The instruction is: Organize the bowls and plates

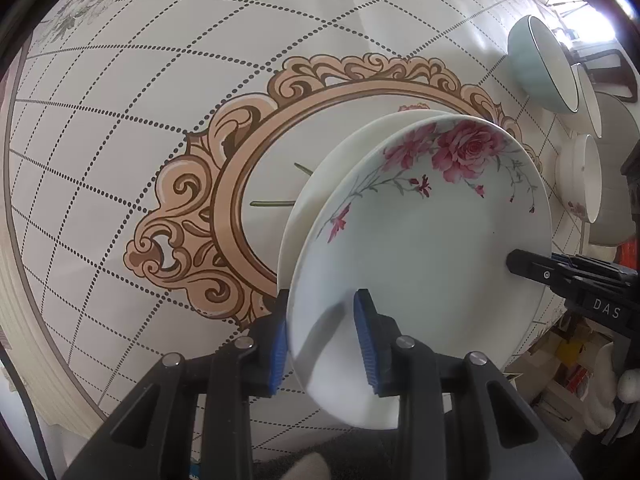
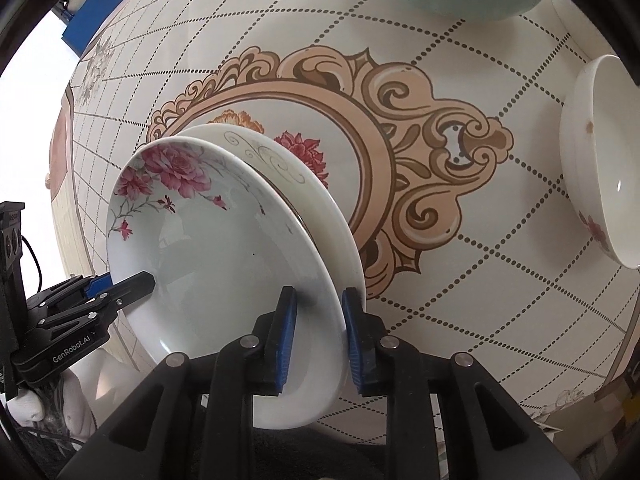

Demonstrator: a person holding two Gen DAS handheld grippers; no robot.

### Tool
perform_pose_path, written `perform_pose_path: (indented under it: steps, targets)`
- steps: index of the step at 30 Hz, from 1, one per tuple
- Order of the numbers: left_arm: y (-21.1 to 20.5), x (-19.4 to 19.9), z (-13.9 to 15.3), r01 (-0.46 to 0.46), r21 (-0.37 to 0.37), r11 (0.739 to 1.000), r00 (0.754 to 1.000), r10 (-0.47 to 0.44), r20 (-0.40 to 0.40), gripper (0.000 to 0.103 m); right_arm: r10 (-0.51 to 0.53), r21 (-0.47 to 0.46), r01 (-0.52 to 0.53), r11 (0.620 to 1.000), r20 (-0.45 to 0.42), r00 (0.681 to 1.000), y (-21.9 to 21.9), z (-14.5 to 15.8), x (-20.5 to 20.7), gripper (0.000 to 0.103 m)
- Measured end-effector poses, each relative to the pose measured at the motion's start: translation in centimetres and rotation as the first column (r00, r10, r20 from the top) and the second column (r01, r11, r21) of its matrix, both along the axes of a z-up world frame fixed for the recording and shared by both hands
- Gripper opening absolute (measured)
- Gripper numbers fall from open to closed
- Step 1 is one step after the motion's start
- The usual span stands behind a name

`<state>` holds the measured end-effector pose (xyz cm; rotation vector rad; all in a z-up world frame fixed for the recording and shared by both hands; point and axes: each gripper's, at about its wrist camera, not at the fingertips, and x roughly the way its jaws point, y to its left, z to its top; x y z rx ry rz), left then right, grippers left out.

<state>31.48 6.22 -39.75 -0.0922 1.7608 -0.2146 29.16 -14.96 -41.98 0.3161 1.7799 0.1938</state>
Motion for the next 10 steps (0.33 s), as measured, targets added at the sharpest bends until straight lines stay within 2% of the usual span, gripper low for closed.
perform_pose_path:
  steps: [1,2,3,4,6,8,9,10]
  targets:
    - [0.1,0.0,0.2,0.006,0.014,1.0,1.0,-0.006,0.004,0.031,-0.002,-0.003,0.002,1.0,0.002,1.0,0.2,0.1,-0.1,0.028]
    - [0.0,-0.1,0.4,0.011,0.019,1.0,1.0,-0.011,0.013,0.032,0.0,-0.001,0.0,1.0,0.008,1.0,0.3,0.2,-0.1,0.033]
    - [-0.1,-0.1,0.7,0.012,0.019,1.0,1.0,-0.012,0.016,0.033,-0.001,0.008,0.001,1.0,0.016,1.0,0.5,0.4,0.0,0.043]
    - [-0.1,-0.1,0.9,0.01,0.018,1.0,1.0,-0.01,0.019,0.035,0.002,0.014,-0.002,1.0,0.025,1.0,0.7,0.7,0.0,0.048]
    - [-0.4,-0.1,1.2,0.006,0.025,1.0,1.0,-0.007,0.03,0.036,0.036,-0.02,-0.035,0.999,0.057,0.998,1.5,1.4,0.1,0.064]
    - [-0.8,-0.2,1.3,0.008,0.037,0.999,0.999,-0.01,0.043,0.036,0.094,-0.103,-0.082,0.991,0.112,0.989,2.2,2.3,0.0,0.065]
    - [-1.1,-0.2,1.4,0.009,0.044,0.999,0.999,-0.011,0.049,0.036,0.111,-0.126,-0.095,0.987,0.127,0.986,2.5,2.6,0.1,0.059]
    - [-1.2,-0.2,1.6,0.009,0.05,0.999,0.998,-0.012,0.058,0.036,0.112,-0.134,-0.094,0.987,0.135,0.985,2.6,2.9,0.0,0.044]
